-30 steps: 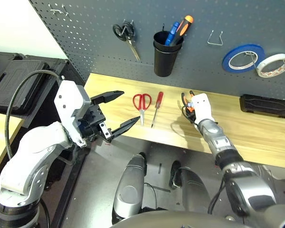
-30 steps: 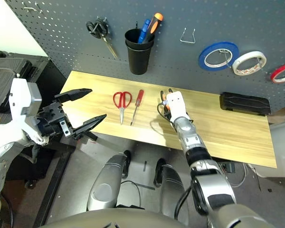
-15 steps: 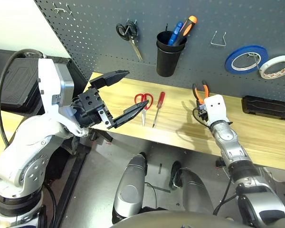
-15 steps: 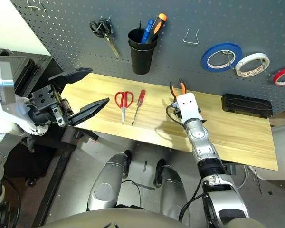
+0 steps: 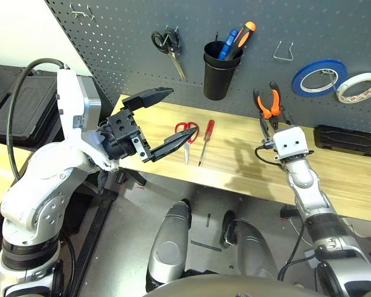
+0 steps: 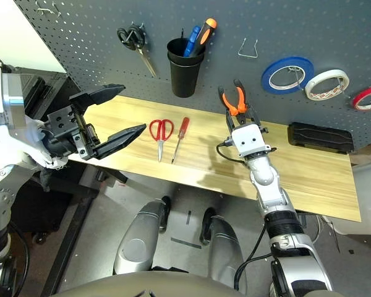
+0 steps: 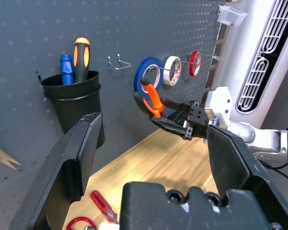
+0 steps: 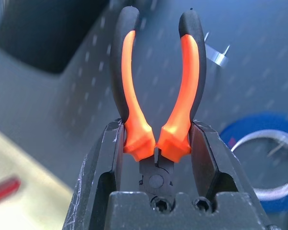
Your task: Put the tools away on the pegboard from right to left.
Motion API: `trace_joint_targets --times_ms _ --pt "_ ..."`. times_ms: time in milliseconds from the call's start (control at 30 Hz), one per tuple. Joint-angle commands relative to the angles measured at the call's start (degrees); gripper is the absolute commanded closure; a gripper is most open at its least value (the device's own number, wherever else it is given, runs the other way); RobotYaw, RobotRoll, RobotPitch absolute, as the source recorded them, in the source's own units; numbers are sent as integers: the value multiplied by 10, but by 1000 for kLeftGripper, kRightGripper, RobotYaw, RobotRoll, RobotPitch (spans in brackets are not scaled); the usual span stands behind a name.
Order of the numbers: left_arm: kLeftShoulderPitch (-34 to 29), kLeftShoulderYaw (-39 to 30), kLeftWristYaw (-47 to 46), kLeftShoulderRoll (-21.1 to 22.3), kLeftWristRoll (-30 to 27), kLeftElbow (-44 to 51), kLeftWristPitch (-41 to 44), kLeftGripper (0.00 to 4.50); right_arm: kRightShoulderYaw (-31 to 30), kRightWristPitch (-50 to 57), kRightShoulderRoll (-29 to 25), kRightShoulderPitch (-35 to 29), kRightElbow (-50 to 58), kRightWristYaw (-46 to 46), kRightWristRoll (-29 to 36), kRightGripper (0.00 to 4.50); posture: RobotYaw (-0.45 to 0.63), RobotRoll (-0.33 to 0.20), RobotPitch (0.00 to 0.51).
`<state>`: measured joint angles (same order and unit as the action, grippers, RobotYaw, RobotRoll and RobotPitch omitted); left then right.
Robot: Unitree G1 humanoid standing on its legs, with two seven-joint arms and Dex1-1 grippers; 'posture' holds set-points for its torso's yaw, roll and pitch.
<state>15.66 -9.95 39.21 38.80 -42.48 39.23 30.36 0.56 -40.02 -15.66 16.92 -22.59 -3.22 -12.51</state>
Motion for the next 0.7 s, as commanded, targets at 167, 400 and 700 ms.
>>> trace_joint_targets --times_ms 167,400,700 --pt "9 12 13 4 7 -12 -12 0 10 -20 19 84 2 -57 -27 2382 366 0 210" --pt "6 11 12 6 12 -12 -15 0 5 -7 47 183 -27 -78 -19 2382 385 0 201" --pt "-7 8 5 6 19 -3 -17 0 14 -14 60 302 -123 -129 -20 2382 408 0 200"
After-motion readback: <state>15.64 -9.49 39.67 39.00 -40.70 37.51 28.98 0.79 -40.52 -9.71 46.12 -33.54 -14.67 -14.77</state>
